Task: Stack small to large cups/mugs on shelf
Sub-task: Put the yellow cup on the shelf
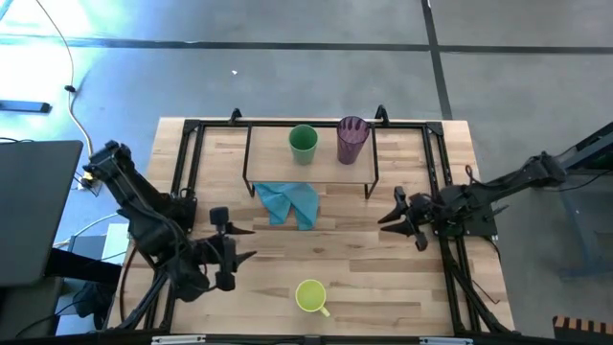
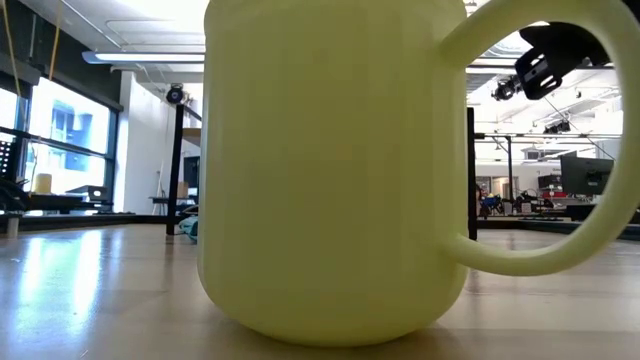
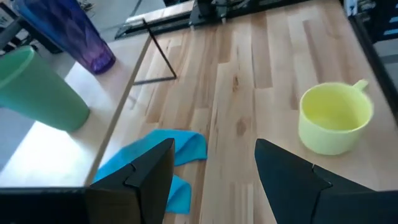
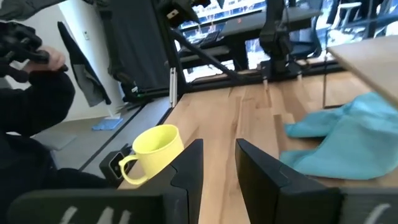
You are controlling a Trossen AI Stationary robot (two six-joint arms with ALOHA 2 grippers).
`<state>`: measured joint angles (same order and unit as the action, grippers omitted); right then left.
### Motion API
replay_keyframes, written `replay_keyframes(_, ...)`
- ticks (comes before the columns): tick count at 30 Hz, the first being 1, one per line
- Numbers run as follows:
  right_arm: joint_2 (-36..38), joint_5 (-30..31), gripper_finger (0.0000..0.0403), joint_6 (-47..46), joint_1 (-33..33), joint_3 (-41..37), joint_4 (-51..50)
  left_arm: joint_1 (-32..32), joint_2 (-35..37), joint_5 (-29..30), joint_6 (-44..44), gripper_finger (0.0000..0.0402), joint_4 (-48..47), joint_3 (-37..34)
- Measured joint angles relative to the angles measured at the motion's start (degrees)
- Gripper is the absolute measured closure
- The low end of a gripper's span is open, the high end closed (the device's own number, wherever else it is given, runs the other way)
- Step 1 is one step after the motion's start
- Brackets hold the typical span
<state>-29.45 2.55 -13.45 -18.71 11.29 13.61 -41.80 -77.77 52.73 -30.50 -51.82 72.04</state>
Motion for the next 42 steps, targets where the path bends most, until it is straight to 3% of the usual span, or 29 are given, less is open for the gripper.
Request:
replay_keyframes(10, -17.05, 0.00, 0.0320, -1.02, -1.67, 0.00, 16.76, 0.15, 0.47, 2.32, -3.33, 0.0190, 11.38, -11.53)
replay_keyframes(19, -24.29, 0.02, 0.0320, 1.88, -1.58, 0.00, 20.56, 0.30, 0.45, -1.18, -4.96, 0.0190, 26.27, -15.88)
replay_keyframes(31, -24.99, 0.04, 0.0320, 2.73, -1.95, 0.00, 17.16, 11.51, -4.64, -21.42, -4.37, 0.0190, 38.98, -15.92)
replay_keyframes(42, -24.96, 0.04, 0.0320, 1.43, -1.97, 0.02, 13.19, 18.92, -9.38, -35.18, -4.27, 0.0190, 46.38, -15.94)
